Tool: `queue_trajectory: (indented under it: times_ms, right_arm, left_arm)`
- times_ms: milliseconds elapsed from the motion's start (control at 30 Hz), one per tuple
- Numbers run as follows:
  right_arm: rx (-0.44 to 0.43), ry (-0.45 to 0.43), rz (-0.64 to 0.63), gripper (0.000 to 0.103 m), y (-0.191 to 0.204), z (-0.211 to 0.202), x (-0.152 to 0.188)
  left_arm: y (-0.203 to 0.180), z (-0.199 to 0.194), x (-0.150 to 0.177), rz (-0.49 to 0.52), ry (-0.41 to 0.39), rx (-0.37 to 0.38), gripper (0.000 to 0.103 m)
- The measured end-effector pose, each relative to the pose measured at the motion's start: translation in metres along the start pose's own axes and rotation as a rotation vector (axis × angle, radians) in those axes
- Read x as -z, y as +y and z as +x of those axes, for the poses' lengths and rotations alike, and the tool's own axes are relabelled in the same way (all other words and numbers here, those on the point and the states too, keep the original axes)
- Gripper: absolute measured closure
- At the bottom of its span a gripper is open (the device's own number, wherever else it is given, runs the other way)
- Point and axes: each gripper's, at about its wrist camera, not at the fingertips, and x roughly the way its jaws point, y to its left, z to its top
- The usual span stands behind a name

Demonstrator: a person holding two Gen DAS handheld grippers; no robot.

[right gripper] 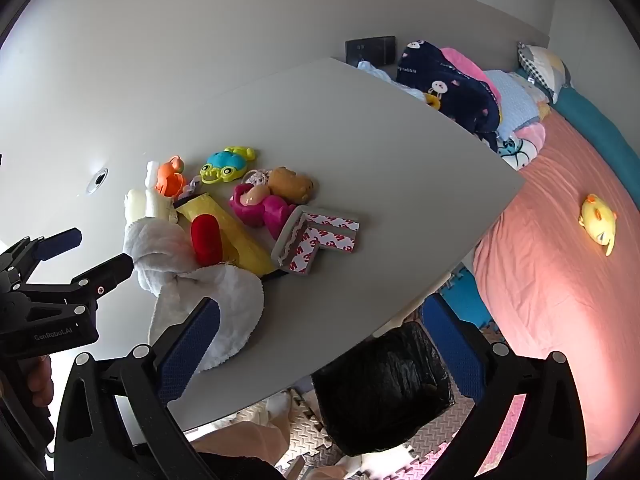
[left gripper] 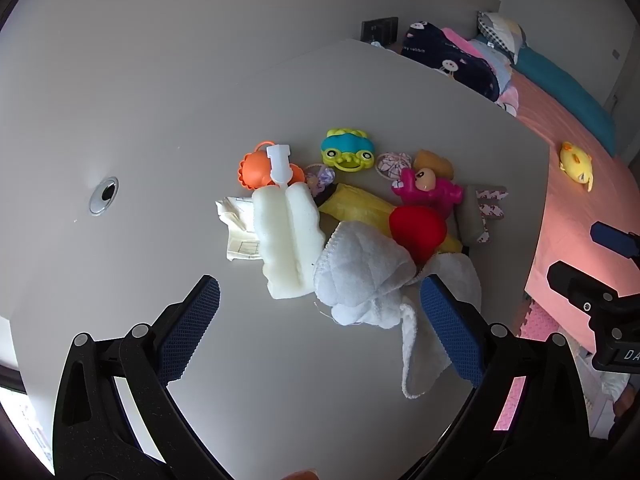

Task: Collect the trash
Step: 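Move the left gripper toward the white towel on the desk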

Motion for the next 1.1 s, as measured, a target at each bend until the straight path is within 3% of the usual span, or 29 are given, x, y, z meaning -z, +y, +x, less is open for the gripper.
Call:
queue_trajectory:
  times_ms: [1100]
  right_arm:
    - [0.0, 0.005, -0.001, 0.002, -0.0007, -0.0007, 0.0004]
  left_arm:
    - [-0.0021, -0.0023, 0.003, 0.017, 0.008, 0.01, 0.006]
